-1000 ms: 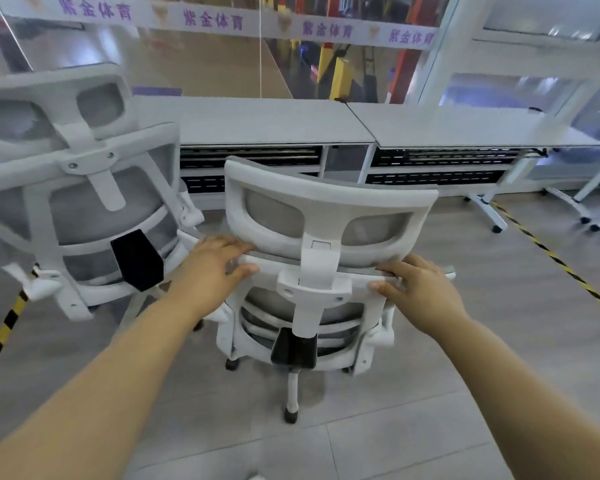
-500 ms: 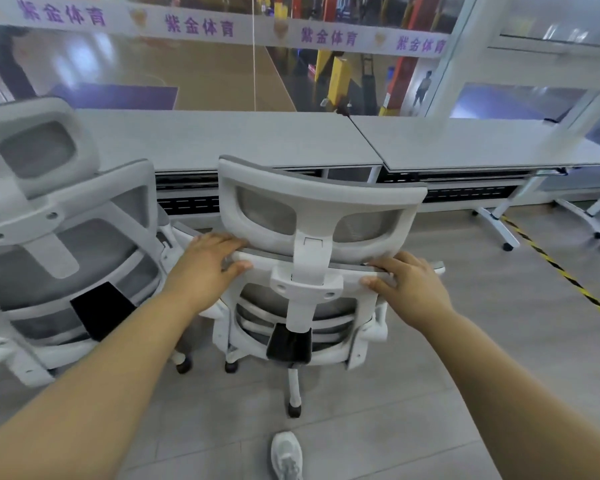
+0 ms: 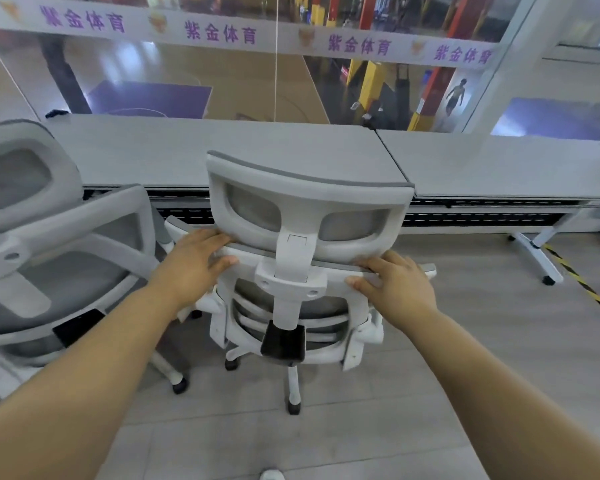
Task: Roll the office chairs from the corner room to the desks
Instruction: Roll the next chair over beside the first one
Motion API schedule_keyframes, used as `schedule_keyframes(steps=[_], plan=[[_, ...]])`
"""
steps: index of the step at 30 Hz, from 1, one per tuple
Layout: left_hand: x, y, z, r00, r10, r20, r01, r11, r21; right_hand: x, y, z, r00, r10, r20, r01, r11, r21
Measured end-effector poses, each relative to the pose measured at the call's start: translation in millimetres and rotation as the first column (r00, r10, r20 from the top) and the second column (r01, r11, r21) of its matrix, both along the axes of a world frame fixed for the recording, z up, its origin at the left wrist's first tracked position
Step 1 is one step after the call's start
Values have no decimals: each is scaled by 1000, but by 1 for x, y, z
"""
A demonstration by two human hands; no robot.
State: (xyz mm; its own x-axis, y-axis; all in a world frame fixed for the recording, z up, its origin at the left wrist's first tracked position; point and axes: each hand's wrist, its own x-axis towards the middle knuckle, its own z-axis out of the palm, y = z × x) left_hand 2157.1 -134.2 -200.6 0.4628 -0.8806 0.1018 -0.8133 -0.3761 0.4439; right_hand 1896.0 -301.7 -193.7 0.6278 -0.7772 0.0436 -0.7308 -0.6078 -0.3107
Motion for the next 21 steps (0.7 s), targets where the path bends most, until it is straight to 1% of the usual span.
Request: schedule_keyframes(steps=[4, 10, 12, 16, 18, 21], plan=[[5, -10, 1, 1000, 5, 15, -5, 1000, 15, 10, -8, -2, 1000, 10, 7, -10, 1000, -8], [7, -16, 6, 999, 30, 30, -33, 993, 114, 19, -20, 7, 994, 60, -87, -60, 998, -3], [7, -16, 10, 999, 21, 33, -26, 988, 153, 20, -19, 14, 989, 62, -137, -61, 998, 17], [-4, -7, 28, 999, 13, 41, -23, 971, 237, 19, -13, 33, 941, 82, -328, -73, 996, 41], [-10, 3, 34, 999, 35, 35, -43, 962, 269, 15, -5, 44, 930, 86, -357, -75, 996, 43], [-22, 30, 37, 998, 28, 62, -44, 959, 278, 3, 15, 59, 935, 83, -345, -69, 996, 52]])
